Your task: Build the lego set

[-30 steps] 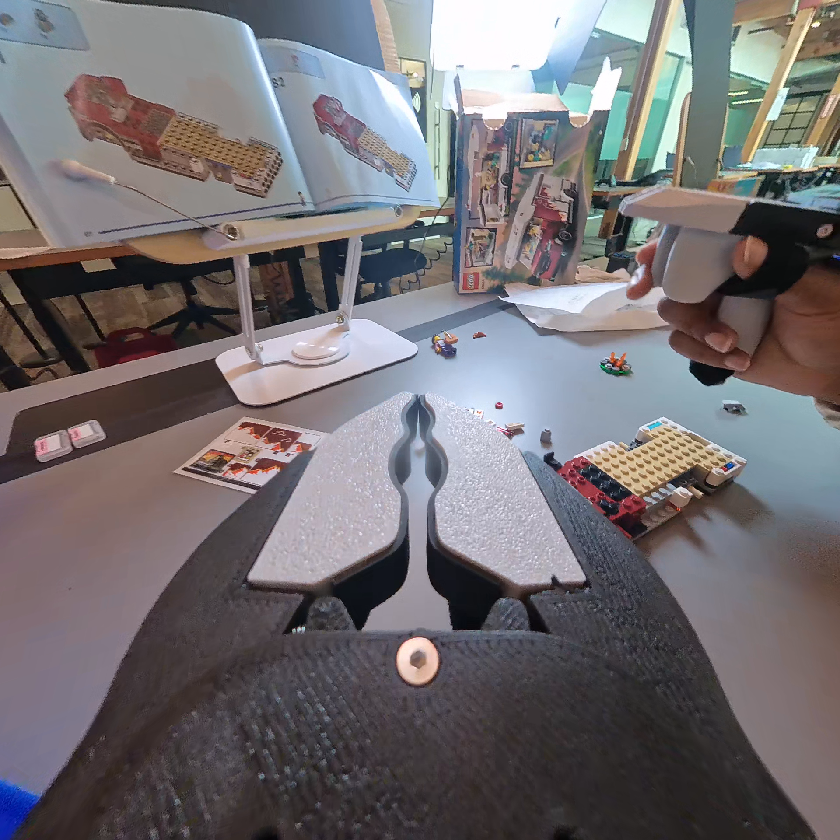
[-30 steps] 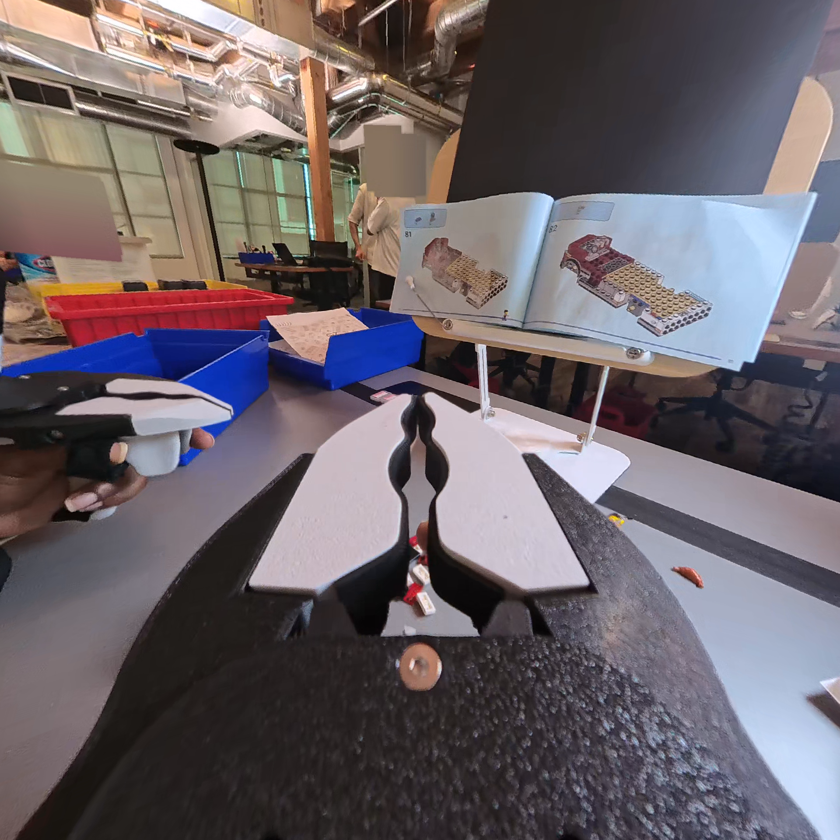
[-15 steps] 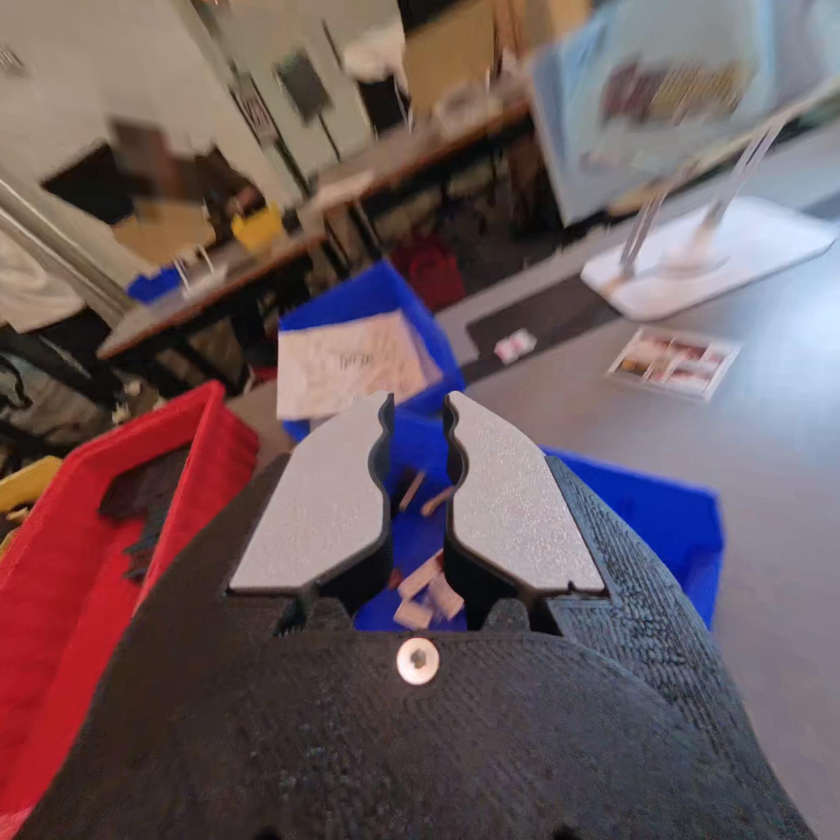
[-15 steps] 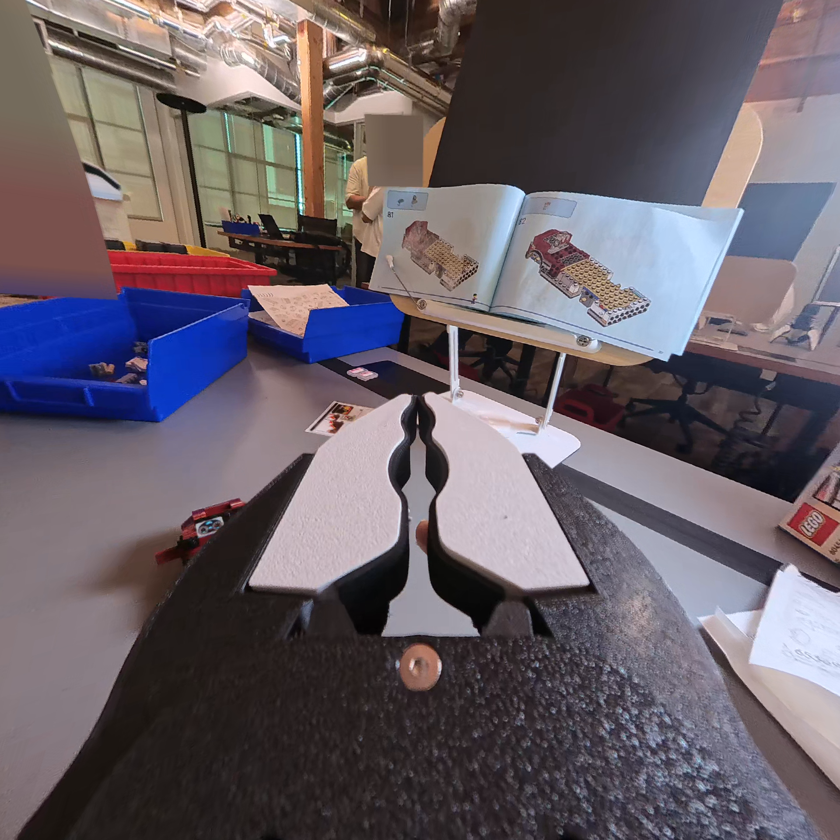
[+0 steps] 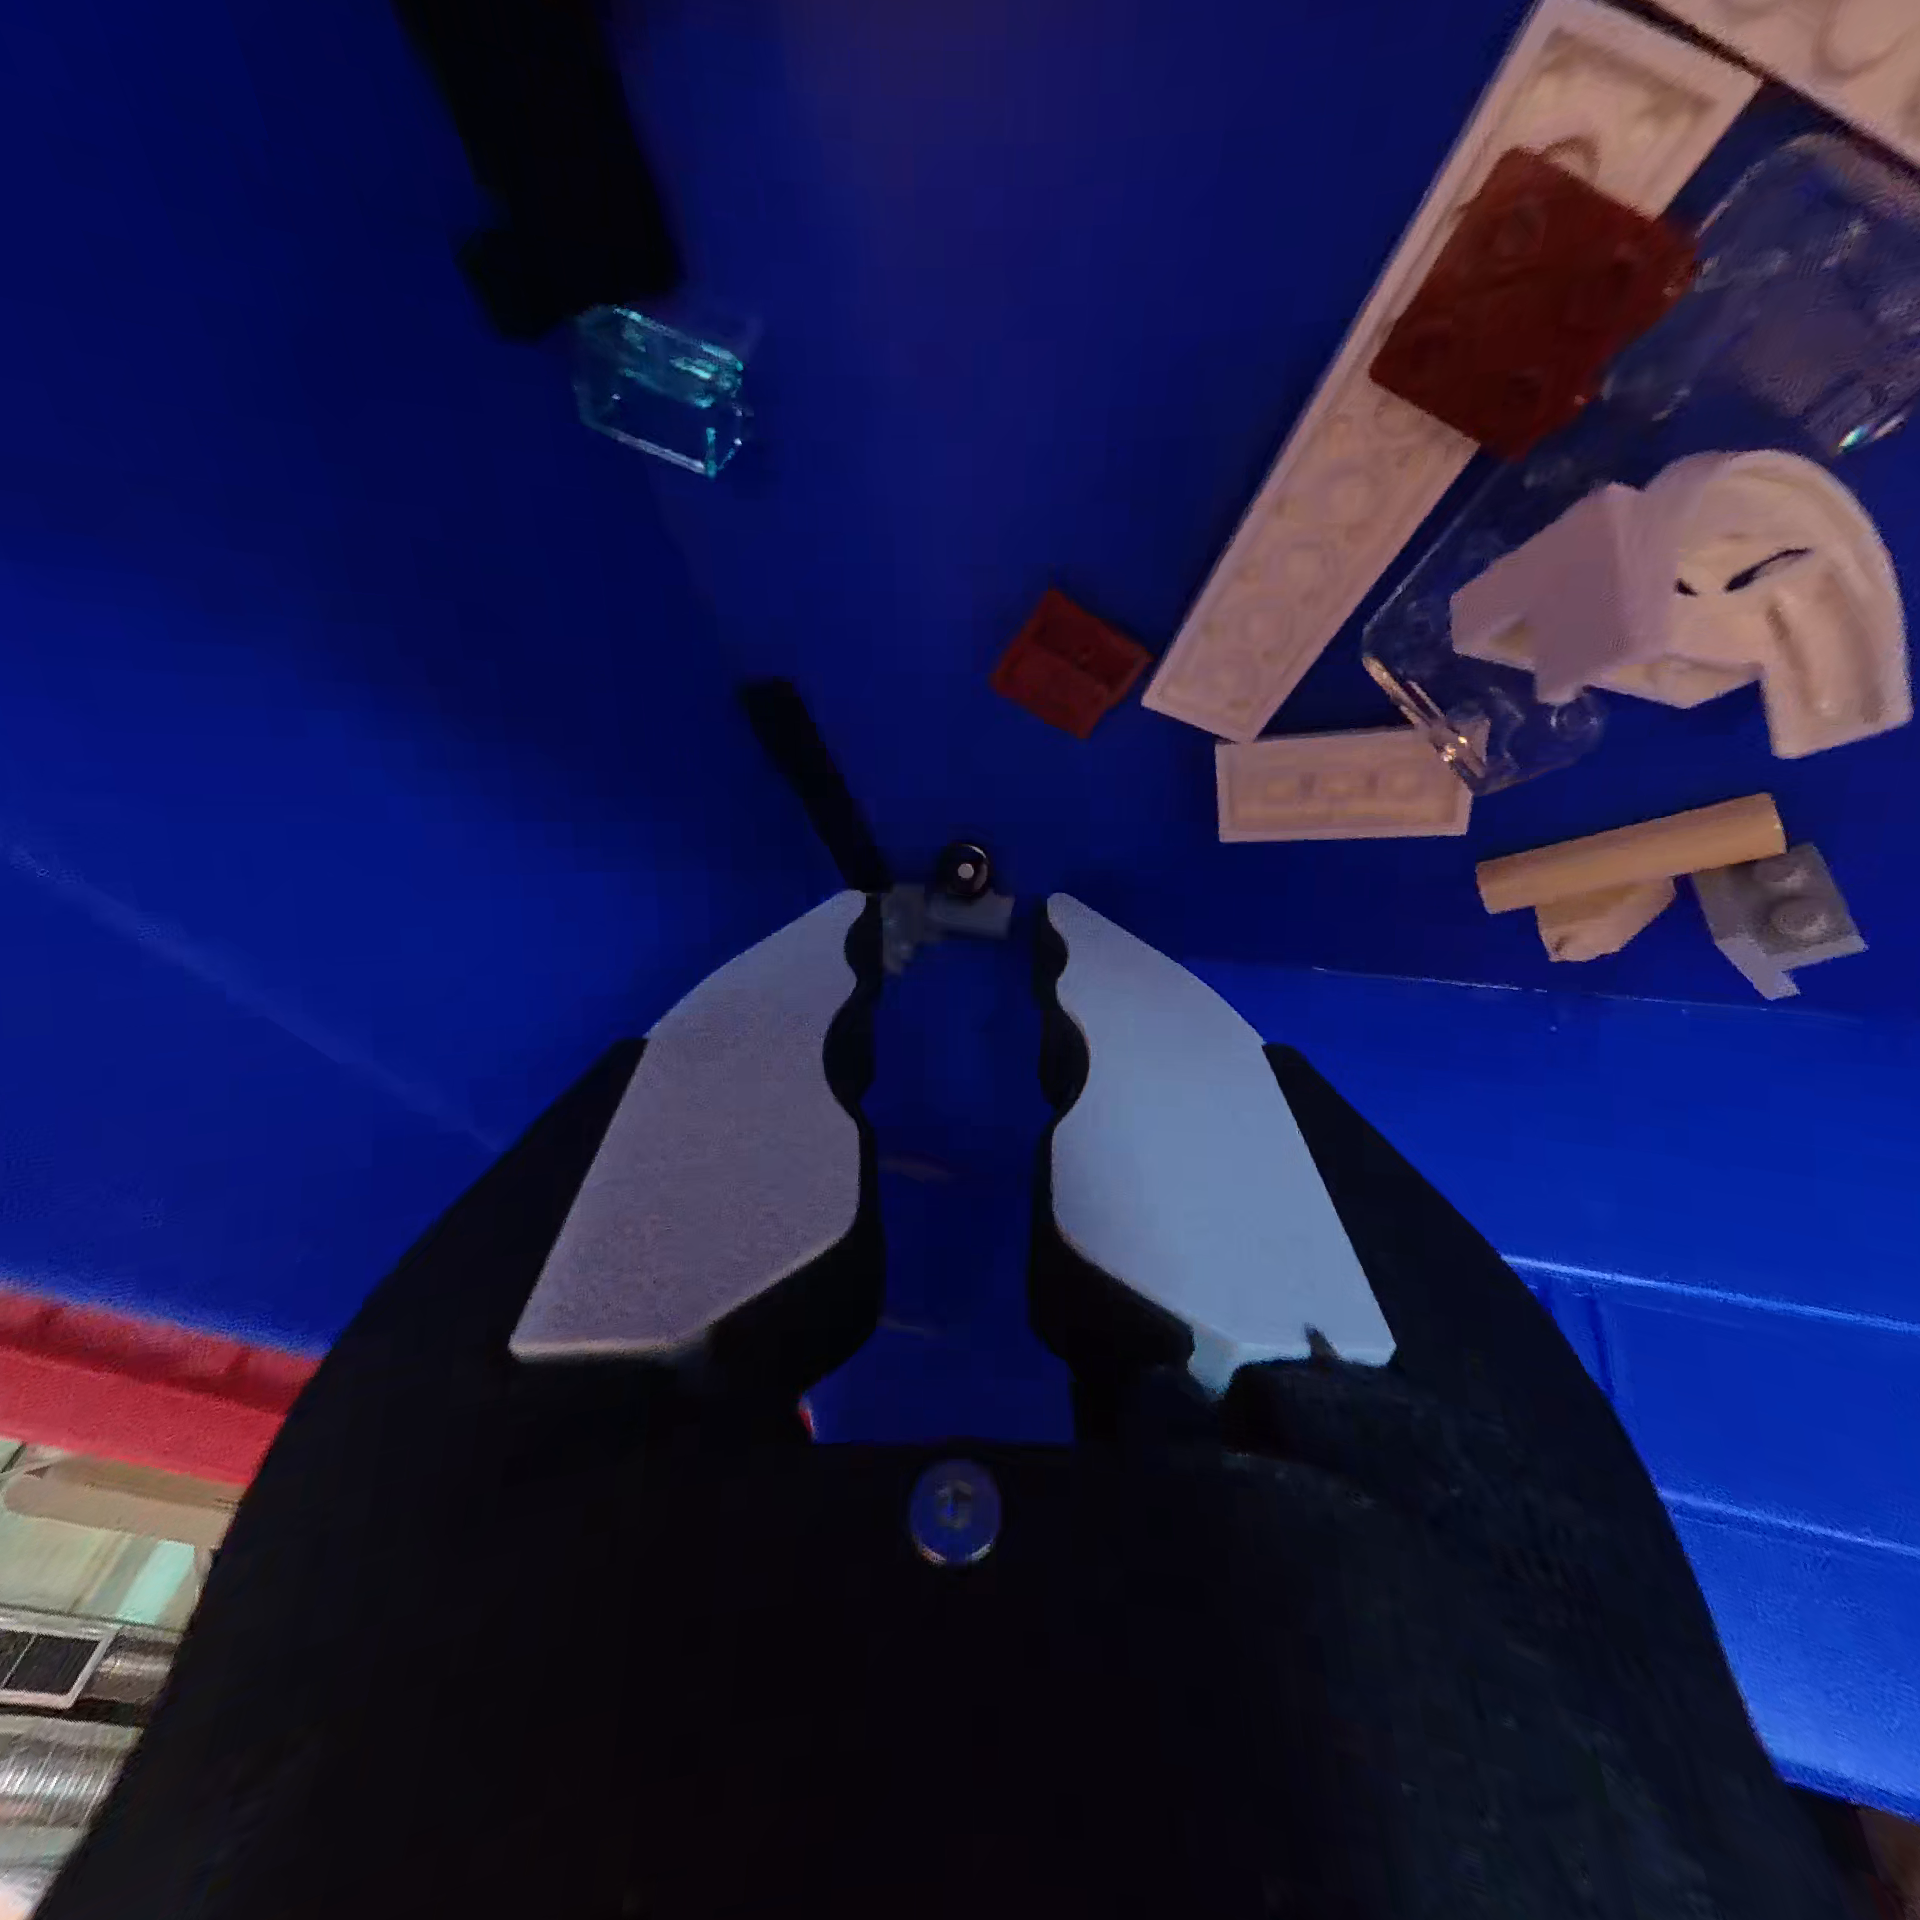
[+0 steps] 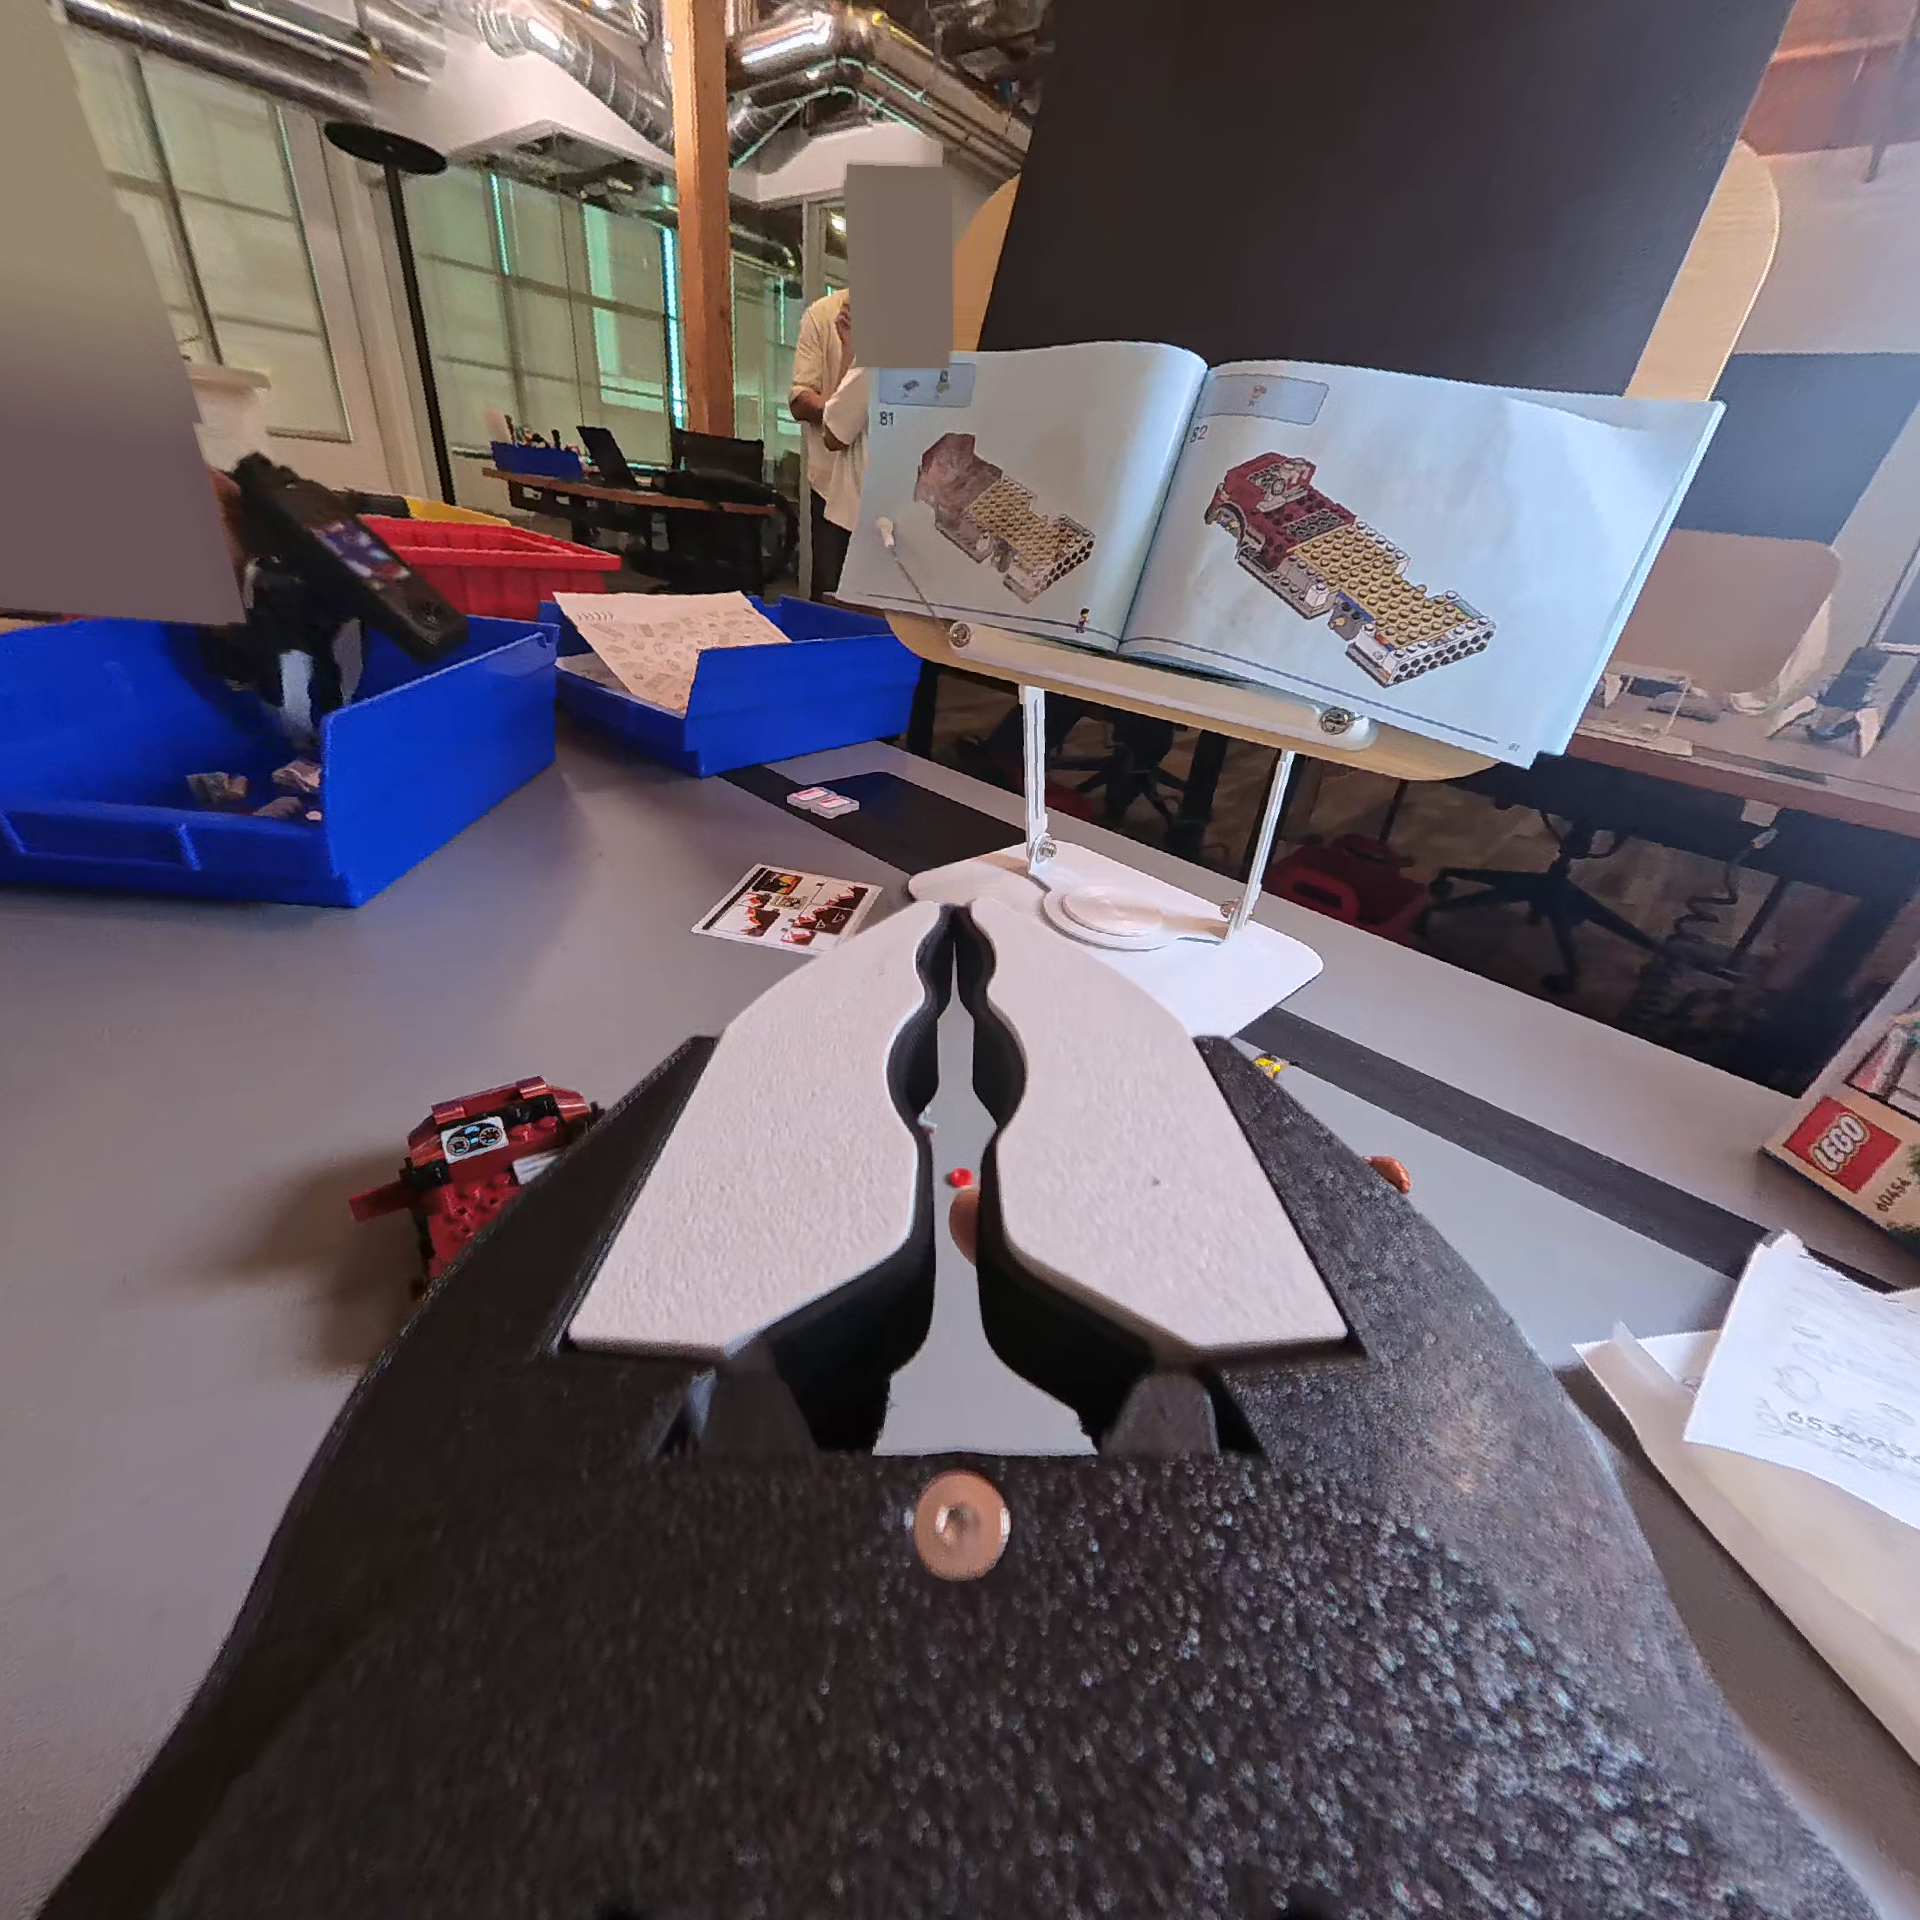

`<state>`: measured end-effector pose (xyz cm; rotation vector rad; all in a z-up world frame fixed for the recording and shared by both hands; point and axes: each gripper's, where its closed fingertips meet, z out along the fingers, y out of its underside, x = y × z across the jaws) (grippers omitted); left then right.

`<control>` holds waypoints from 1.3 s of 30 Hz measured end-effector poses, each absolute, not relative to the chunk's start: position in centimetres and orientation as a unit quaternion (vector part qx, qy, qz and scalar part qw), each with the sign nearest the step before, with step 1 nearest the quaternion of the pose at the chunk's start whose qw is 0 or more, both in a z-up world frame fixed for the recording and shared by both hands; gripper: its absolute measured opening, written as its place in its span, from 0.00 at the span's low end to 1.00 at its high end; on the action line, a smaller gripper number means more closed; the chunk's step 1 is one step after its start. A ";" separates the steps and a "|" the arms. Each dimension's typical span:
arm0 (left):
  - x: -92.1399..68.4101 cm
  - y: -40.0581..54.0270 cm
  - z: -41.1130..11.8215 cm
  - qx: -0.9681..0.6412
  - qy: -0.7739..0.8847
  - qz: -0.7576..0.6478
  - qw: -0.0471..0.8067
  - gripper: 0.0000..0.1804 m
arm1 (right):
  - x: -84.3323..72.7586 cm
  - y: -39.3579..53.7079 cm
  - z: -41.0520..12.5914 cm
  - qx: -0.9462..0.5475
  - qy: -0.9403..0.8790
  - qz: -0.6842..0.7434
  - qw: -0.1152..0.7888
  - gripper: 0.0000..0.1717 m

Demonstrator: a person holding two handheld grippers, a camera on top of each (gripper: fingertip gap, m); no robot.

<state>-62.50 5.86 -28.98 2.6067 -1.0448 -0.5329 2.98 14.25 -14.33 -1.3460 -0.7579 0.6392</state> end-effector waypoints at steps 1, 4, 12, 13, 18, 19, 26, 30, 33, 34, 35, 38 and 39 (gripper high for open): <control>-62.6 5.8 -29.3 0.903 -0.361 -0.179 0.147 0.15 | 3.1 14.4 -14.5 -0.600 -0.334 0.283 0.669 0.00; -63.0 5.8 -29.7 0.900 -0.364 -0.181 0.158 0.11 | 3.4 14.9 -14.8 -0.609 -0.323 0.292 0.663 0.00; -62.8 5.7 -29.8 0.903 -0.365 -0.171 0.151 0.06 | 3.2 14.9 -15.2 -0.612 -0.328 0.292 0.658 0.00; -62.6 5.8 -29.6 0.905 -0.364 -0.173 0.138 0.06 | 3.2 14.8 -15.1 -0.610 -0.330 0.290 0.659 0.00; -58.0 8.2 -23.2 0.904 -0.374 -0.205 -0.029 0.05 | 3.2 14.3 -14.5 -0.599 -0.339 0.290 0.665 0.00; -55.6 9.0 -21.0 0.898 -0.379 -0.203 -0.094 0.05 | 3.2 14.2 -14.5 -0.598 -0.341 0.291 0.664 0.00; -28.5 7.7 -12.8 0.793 -0.412 0.058 -0.445 0.05 | 1.5 12.5 -14.9 -0.587 -0.378 0.303 0.648 0.00; -16.6 5.3 -18.1 0.767 -0.408 0.203 -0.452 0.05 | -0.1 10.1 -15.7 -0.582 -0.441 0.296 0.616 0.00; -10.3 3.4 -22.4 0.767 -0.412 0.259 -0.418 0.05 | -1.1 7.6 -17.7 -0.591 -0.508 0.273 0.564 0.01; -8.8 2.9 -23.5 0.771 -0.412 0.264 -0.408 0.05 | -1.3 6.6 -18.7 -0.598 -0.527 0.271 0.540 0.02; -7.6 2.4 -24.7 0.777 -0.414 0.262 -0.396 0.05 | -1.5 5.6 -19.6 -0.608 -0.541 0.270 0.515 0.03; -6.1 1.6 -27.8 0.788 -0.441 0.213 -0.374 0.05 | -1.7 2.8 -22.3 -0.633 -0.574 0.264 0.448 0.06; -5.9 1.2 -28.6 0.791 -0.449 0.205 -0.361 0.05 | -1.7 2.0 -23.1 -0.638 -0.580 0.260 0.434 0.06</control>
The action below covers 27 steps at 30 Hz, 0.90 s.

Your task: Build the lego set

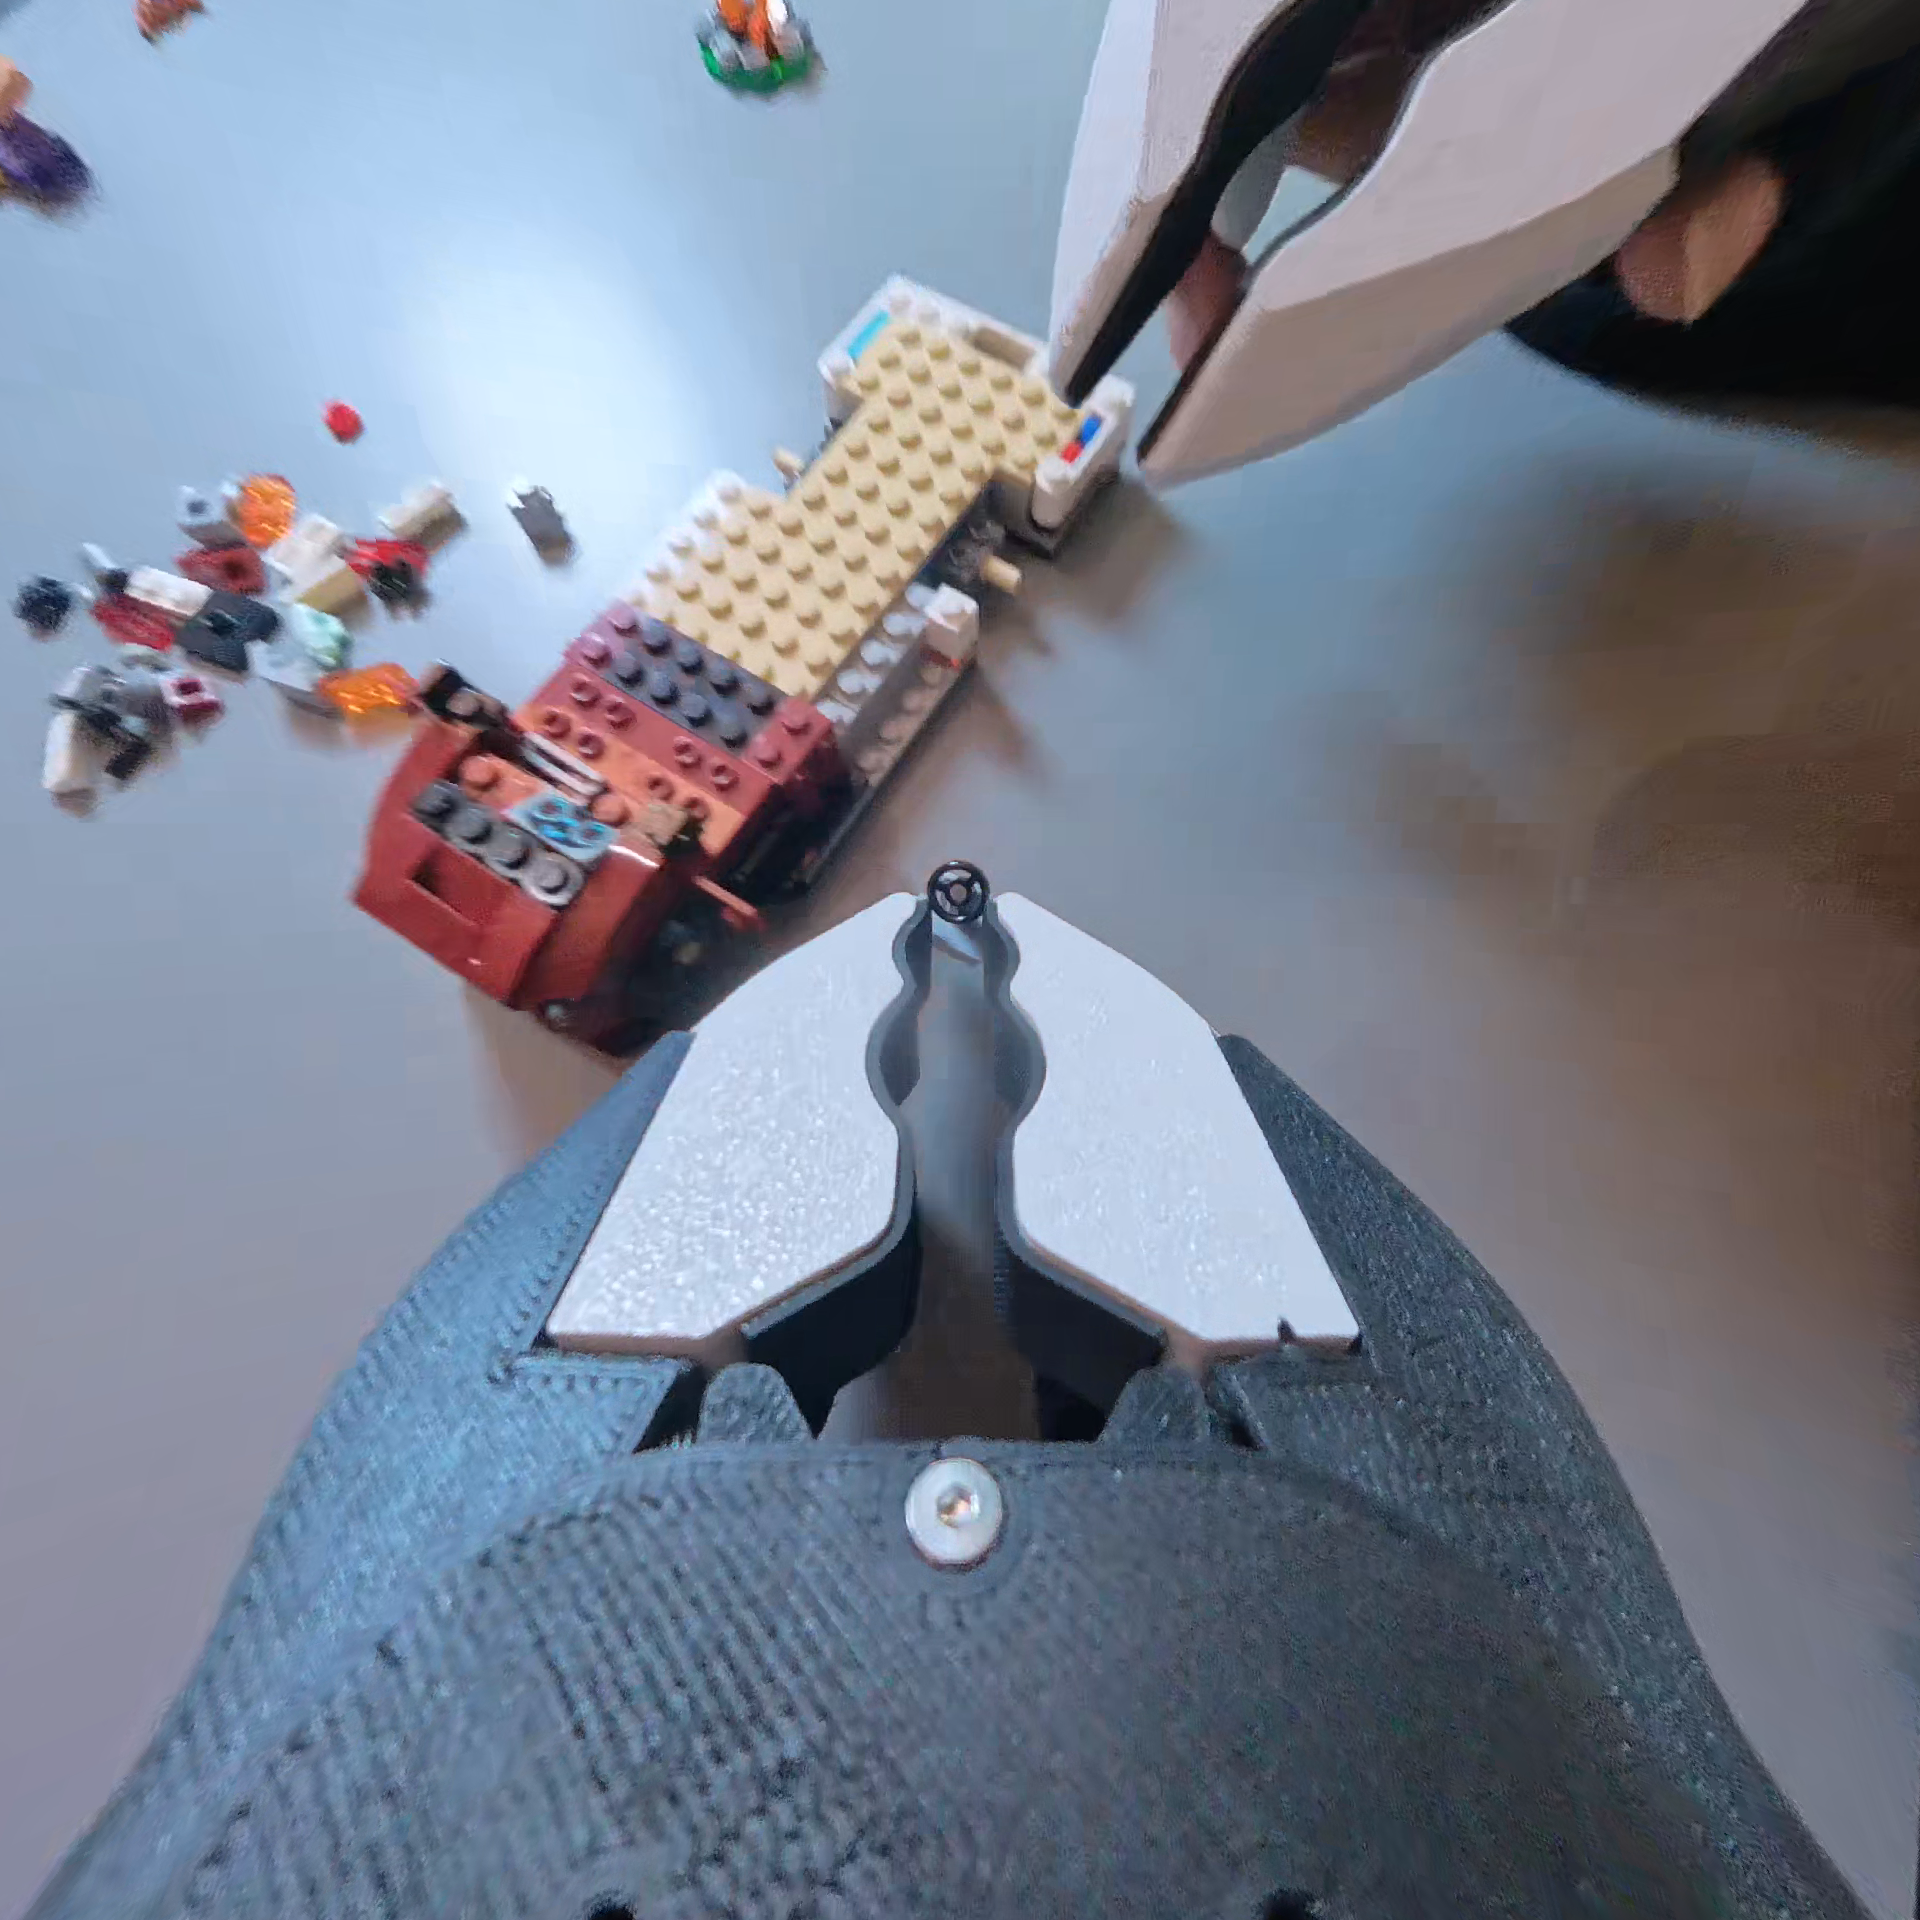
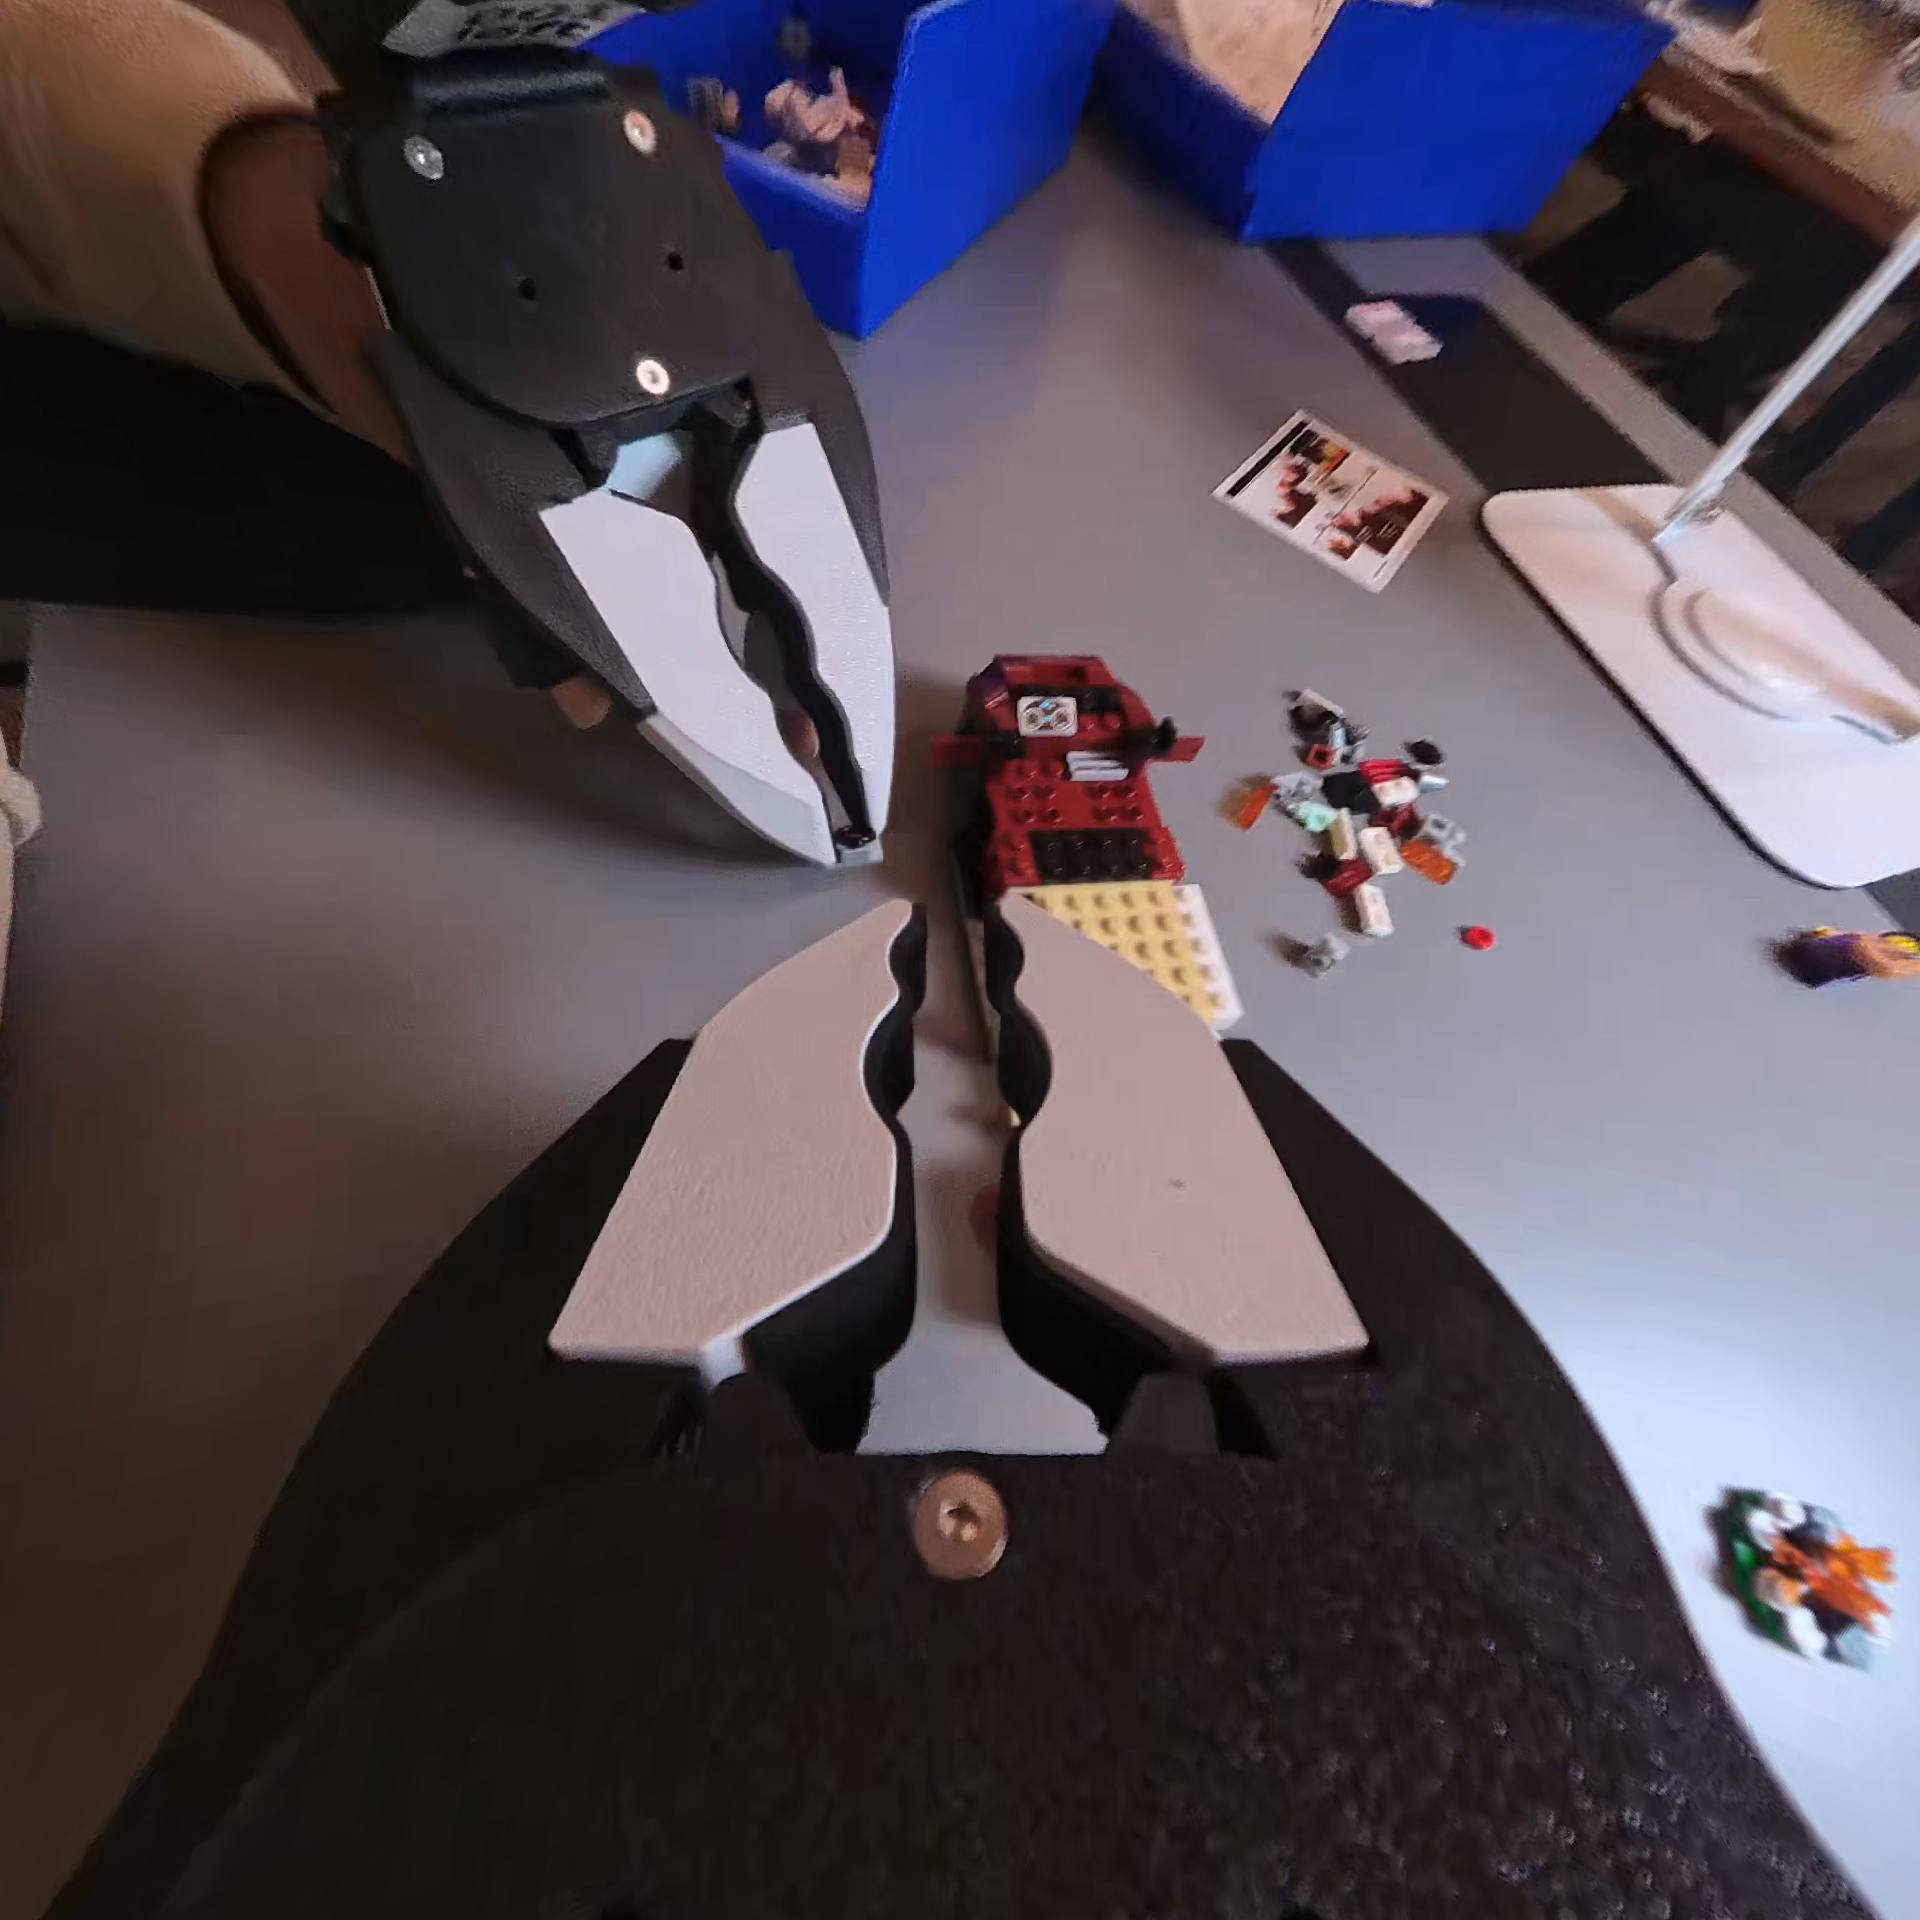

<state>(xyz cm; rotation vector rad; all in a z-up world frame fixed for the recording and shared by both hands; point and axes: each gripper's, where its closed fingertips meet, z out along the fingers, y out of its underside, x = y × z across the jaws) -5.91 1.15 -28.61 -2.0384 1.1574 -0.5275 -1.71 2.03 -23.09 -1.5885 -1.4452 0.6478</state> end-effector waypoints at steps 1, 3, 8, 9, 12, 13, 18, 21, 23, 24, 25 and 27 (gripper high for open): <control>-5.9 1.0 -29.2 -0.794 0.453 -0.195 0.356 0.05 | -1.7 1.4 -23.8 -0.641 -0.586 0.257 0.424 0.06; -6.1 0.8 -29.6 -0.791 0.462 -0.179 0.359 0.05 | -1.7 0.5 -24.8 -0.644 -0.595 0.250 0.410 0.06; -6.6 -0.3 -29.8 -0.783 0.490 -0.170 0.345 0.15 | -1.9 -0.1 -26.2 -0.651 -0.605 0.246 0.387 0.06; -6.7 -0.6 -29.8 -0.779 0.496 -0.172 0.343 0.17 | -2.1 -0.2 -26.4 -0.654 -0.605 0.246 0.382 0.06; -7.2 -1.0 -29.9 -0.771 0.511 -0.174 0.336 0.17 | -3.1 -0.5 -26.9 -0.665 -0.607 0.248 0.358 0.06; -7.4 -1.0 -29.9 -0.768 0.518 -0.172 0.335 0.17 | -3.5 -0.6 -27.2 -0.672 -0.605 0.247 0.349 0.06; -8.9 0.2 -28.7 -0.762 0.520 -0.160 0.352 0.17 | -5.9 0.0 -28.6 -0.729 -0.572 0.241 0.289 0.14; -9.9 0.9 -27.5 -0.761 0.497 -0.167 0.382 0.16 | -7.0 0.2 -29.0 -0.737 -0.574 0.226 0.274 0.15; -10.5 1.1 -27.2 -0.759 0.489 -0.169 0.395 0.16 | -7.4 0.2 -29.1 -0.738 -0.580 0.223 0.262 0.12; -10.6 1.0 -27.2 -0.758 0.488 -0.173 0.398 0.16 | -7.5 0.2 -29.0 -0.731 -0.591 0.220 0.261 0.07; -10.7 0.7 -27.3 -0.755 0.490 -0.179 0.397 0.16 | -7.6 0.0 -29.0 -0.716 -0.611 0.219 0.256 0.06; -10.3 -0.2 -27.6 -0.747 0.504 -0.198 0.385 0.16 | -7.4 -0.7 -28.7 -0.658 -0.681 0.208 0.243 0.06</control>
